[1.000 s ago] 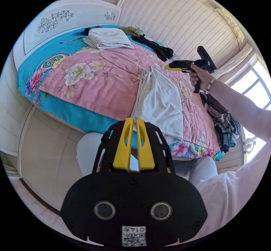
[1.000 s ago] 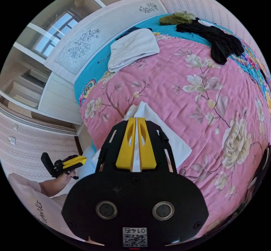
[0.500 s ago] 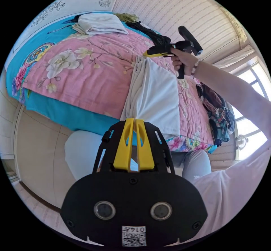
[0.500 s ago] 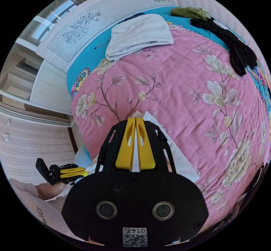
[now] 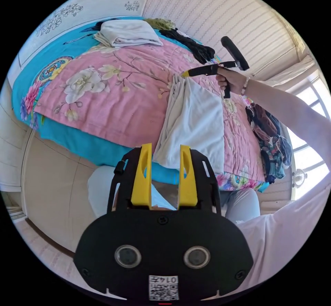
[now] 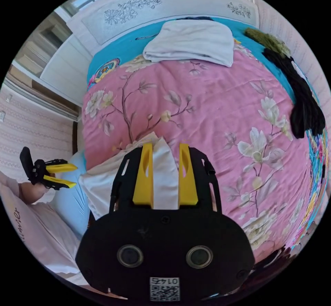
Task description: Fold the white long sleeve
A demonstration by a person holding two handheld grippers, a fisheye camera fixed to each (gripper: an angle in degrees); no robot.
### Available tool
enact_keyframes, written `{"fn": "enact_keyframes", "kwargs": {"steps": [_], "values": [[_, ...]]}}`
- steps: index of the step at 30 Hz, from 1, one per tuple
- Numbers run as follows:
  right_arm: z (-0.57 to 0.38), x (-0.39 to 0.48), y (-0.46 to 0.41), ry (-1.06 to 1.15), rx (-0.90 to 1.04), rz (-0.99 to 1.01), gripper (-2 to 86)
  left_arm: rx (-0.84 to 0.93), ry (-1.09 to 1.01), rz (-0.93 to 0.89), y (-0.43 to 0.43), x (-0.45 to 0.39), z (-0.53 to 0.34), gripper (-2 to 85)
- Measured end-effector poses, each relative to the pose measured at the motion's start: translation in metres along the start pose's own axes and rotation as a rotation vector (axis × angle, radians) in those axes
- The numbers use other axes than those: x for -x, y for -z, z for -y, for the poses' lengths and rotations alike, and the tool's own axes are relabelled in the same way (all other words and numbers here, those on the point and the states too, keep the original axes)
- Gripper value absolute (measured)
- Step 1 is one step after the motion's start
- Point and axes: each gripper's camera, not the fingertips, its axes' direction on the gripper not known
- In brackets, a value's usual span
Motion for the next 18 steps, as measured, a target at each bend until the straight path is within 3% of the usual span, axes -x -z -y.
{"fn": "enact_keyframes", "kwargs": {"steps": [4, 9, 13, 18], "values": [[-0.004, 0.026, -0.015, 0.041, 0.074, -0.021, 7.3, 0.128, 0.000, 0.044, -0.034, -0.011, 0.010, 10.4], [-0.031, 0.046, 0.004, 0.062, 0.067, 0.052, 1.5, 0.123, -0.019, -0.013, -0.025, -0.027, 0.015, 5.0], [-0.085, 0.053, 0.063, -0.011, -0.144, 0.128, 0.3, 0.056, -0.109, -0.045, 0.008, -0.056, 0.009, 4.2], [-0.190, 0.082, 0.147, -0.040, -0.390, 0.073, 0.1, -0.040, -0.318, -0.090, 0.059, -0.114, 0.002, 4.1]]}}
